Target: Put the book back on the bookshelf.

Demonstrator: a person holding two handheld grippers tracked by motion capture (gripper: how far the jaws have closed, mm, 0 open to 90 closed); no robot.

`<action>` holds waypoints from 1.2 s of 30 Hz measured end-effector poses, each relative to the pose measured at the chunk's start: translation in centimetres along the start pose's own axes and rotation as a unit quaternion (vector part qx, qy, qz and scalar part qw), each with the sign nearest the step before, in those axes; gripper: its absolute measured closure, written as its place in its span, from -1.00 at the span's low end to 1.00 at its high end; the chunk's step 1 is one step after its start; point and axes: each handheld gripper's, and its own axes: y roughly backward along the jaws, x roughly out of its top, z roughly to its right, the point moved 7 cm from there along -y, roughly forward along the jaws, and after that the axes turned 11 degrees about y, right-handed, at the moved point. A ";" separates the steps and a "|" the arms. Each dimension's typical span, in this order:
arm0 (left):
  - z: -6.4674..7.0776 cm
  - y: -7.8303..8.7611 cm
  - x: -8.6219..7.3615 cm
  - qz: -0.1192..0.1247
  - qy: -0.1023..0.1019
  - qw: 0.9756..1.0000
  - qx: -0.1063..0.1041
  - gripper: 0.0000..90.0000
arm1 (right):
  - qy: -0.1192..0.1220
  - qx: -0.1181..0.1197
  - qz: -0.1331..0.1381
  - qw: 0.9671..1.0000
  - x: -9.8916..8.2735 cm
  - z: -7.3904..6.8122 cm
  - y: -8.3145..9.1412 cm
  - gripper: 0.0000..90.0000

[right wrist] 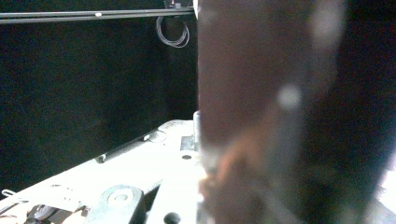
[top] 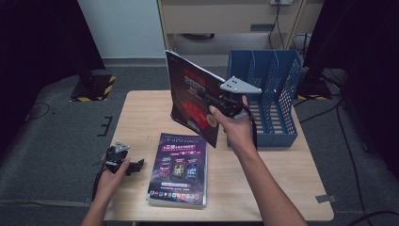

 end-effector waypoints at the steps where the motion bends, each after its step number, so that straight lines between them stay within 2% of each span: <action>1: 0.0 -0.1 0.0 0.001 0.000 1.000 -0.001 -0.98 | -0.001 -0.003 0.000 1.000 0.1 0.1 0.1 0.93; 12: 0.4 -0.1 -0.1 0.008 0.000 1.000 -0.007 -1.00 | -0.010 -0.021 0.004 1.000 1.1 1.7 1.1 0.93; 21: 0.4 -0.2 -0.1 0.011 -0.003 1.000 -0.010 -1.00 | -0.015 -0.043 0.009 0.999 2.2 3.6 2.5 0.93; 36: 0.4 -0.3 0.0 0.010 -0.006 1.000 -0.011 -1.00 | -0.023 -0.076 0.003 0.997 1.6 6.4 4.5 0.93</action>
